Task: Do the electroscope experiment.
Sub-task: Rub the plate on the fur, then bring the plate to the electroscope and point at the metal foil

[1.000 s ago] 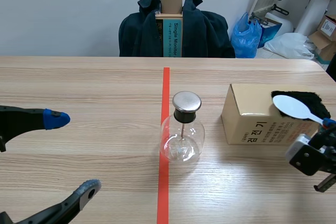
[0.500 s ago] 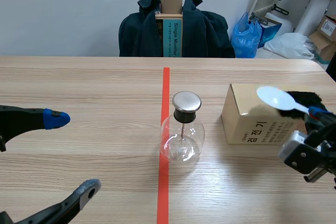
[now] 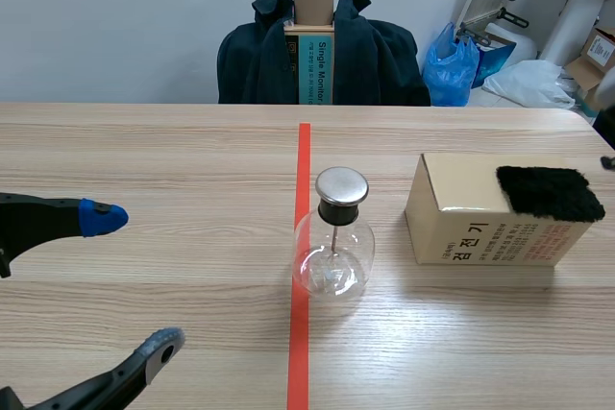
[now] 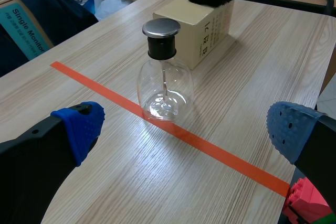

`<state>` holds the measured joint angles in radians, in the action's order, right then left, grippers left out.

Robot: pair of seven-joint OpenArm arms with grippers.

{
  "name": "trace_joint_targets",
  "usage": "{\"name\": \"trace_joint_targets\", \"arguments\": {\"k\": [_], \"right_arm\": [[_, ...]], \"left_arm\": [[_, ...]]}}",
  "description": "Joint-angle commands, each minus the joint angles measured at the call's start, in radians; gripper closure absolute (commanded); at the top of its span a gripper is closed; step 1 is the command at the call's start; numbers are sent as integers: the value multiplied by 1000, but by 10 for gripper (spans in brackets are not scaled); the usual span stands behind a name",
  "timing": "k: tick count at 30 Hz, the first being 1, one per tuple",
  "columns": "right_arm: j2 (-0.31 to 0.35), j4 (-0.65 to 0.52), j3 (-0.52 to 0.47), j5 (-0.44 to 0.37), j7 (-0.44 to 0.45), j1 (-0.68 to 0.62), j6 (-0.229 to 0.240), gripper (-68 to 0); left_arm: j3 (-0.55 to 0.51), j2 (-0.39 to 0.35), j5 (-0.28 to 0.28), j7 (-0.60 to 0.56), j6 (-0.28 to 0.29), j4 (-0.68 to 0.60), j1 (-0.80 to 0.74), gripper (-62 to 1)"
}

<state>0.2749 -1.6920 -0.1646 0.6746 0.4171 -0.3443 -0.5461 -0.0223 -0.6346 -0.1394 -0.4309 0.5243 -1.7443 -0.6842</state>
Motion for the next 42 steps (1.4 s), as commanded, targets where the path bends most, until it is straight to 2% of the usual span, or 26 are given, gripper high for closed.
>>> {"name": "trace_joint_targets", "arguments": {"k": [1,5,6,7,10,11,12,17,20,25,27,31,33,40,42], "right_arm": [[19,-34,-16,-24,-11,11,-14,-8],[19,-98,-42,-73,-15,11,-14,-8],[19,-109,-47,-81,-15,11,-14,-8],[19,-118,-53,-85,-15,11,-14,-8],[19,-137,-63,-85,-14,11,-14,-8],[19,-142,-64,-85,-14,11,-14,-8],[19,-143,-64,-85,-10,11,-14,-8],[18,-143,-64,-84,-7,12,-15,-8],[18,-143,-63,-85,-1,12,-14,-8],[13,-143,-63,-141,83,18,-6,-8],[13,-143,-63,-166,113,23,-2,-8],[13,-143,-59,-183,153,26,50,-8],[13,-143,-42,-183,159,29,51,-8],[14,-142,53,-179,131,58,50,-8],[16,-141,93,-143,96,65,50,-8]], "left_arm": [[-1,6,-13,-12,-2,-4,3,-623],[1,6,-13,69,-5,0,29,-623],[5,6,-14,98,-5,8,48,-601],[15,5,-14,123,-5,23,74,-504],[65,5,-14,167,-5,113,184,-106],[89,5,-13,167,-5,153,227,-3],[120,5,-13,165,-5,201,277,-20],[312,33,-12,105,2,441,522,-21],[415,85,-5,90,2,577,658,-21],[508,170,3,74,-6,738,784,-21],[526,195,26,53,-7,779,804,-21],[540,232,71,24,-9,825,818,-21],[540,244,79,18,-9,839,817,-21],[540,262,81,2,-14,855,818,-21],[540,263,82,2,-13,855,818,-21]]}}
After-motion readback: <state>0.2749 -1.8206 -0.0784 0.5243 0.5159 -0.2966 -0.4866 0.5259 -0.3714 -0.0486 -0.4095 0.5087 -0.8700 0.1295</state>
